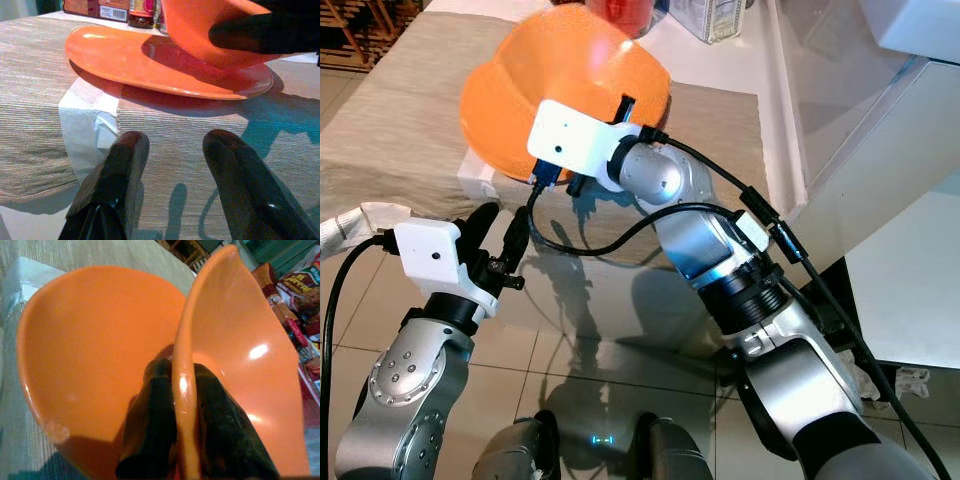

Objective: Setting the table

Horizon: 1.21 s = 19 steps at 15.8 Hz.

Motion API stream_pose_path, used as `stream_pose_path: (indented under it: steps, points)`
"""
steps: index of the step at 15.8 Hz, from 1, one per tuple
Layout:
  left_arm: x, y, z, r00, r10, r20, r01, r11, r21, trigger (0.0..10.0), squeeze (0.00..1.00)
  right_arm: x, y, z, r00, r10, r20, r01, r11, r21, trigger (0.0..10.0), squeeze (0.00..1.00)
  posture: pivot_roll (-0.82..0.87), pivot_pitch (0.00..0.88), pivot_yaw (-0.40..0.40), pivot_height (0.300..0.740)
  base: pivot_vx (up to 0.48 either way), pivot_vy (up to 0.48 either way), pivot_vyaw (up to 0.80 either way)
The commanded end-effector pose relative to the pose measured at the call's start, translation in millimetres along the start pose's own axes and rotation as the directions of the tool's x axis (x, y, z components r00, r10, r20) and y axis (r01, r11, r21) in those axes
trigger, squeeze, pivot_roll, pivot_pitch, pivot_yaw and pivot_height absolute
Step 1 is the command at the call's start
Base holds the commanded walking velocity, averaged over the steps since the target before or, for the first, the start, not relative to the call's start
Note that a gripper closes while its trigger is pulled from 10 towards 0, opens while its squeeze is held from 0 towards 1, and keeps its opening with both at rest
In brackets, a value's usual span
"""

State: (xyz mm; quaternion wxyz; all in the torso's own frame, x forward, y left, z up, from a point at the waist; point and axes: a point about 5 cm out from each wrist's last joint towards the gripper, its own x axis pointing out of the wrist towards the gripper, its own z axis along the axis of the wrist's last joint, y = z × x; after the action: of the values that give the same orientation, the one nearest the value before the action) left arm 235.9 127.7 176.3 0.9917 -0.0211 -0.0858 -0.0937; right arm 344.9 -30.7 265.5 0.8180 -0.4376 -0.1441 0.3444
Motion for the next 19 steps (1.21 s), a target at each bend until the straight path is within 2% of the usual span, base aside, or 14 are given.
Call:
stream_pose_path:
  steps: [1,3,6,9,11,14,16,17,18,19]
  points:
    - [-0.1,-0.2,-2,1.0,0.001,-0.01,-0.001,1.0,0.0,10.0,0.0,-5.6,-11.2,-3,0.999,-0.04,-0.027,0.038,0.996,-0.075,0.0,0.0,-0.07,0.224,-0.046,0.74,0.0,0.0,0.0]
    - [0.4,-0.3,-2,1.0,0.0,-0.009,0.0,1.0,-0.001,10.0,0.0,-8.2,-15.4,-10,0.996,-0.056,-0.068,0.049,0.994,-0.1,0.0,0.0,-0.07,0.221,-0.046,0.74,0.0,0.0,0.0]
    - [1.5,-1.2,-2,1.0,-0.003,-0.004,0.003,1.0,-0.005,10.0,0.0,-19.0,-27.4,-28,0.973,-0.082,-0.215,0.046,0.984,-0.171,0.0,0.0,-0.08,0.215,-0.051,0.74,0.0,0.0,0.0]
    - [1.7,-1.7,-2,1.0,-0.004,-0.002,0.004,1.0,-0.008,10.0,0.0,-25.0,-31.3,-36,0.952,-0.094,-0.293,0.044,0.984,-0.172,0.0,0.0,-0.08,0.213,-0.051,0.74,0.0,0.0,0.0]
    - [1.3,-2.6,-2,1.0,-0.005,-0.002,0.005,1.0,-0.012,10.0,0.0,-32.1,-37.7,-48,0.916,-0.135,-0.378,0.069,0.981,-0.184,0.0,0.0,-0.08,0.215,-0.048,0.74,0.0,0.0,0.0]
    - [1.1,-3.3,-3,1.0,-0.008,-0.004,0.008,1.0,-0.014,10.0,0.0,-36.4,-42.0,-54,0.891,-0.169,-0.421,0.097,0.977,-0.188,0.0,0.0,-0.08,0.216,-0.046,0.74,0.0,0.0,0.0]
    - [0.7,-3.4,-3,1.0,-0.009,-0.006,0.009,1.0,-0.015,10.0,0.0,-34.8,-46.2,-49,0.901,-0.224,-0.371,0.156,0.967,-0.203,0.0,0.0,-0.08,0.219,-0.044,0.74,0.0,0.0,0.0]
    - [0.6,-3.5,-3,1.0,-0.011,-0.007,0.01,1.0,-0.015,10.0,0.0,-27.2,-43.2,-37,0.938,-0.212,-0.273,0.168,0.97,-0.175,0.0,0.0,-0.08,0.219,-0.044,0.74,0.0,0.0,0.0]
    - [0.5,-3.8,-3,1.0,-0.01,-0.007,0.01,1.0,-0.015,10.0,0.0,-18.4,-34.1,-16,0.977,-0.169,-0.133,0.155,0.982,-0.109,0.0,0.0,-0.08,0.221,-0.044,0.74,0.0,0.0,0.0]
    - [0.4,-3.9,-3,1.0,-0.01,-0.007,0.01,1.0,-0.015,10.0,0.0,-15.5,-31.0,-7,0.984,-0.165,-0.073,0.158,0.983,-0.094,0.0,0.0,-0.08,0.222,-0.045,0.74,0.0,0.0,0.0]
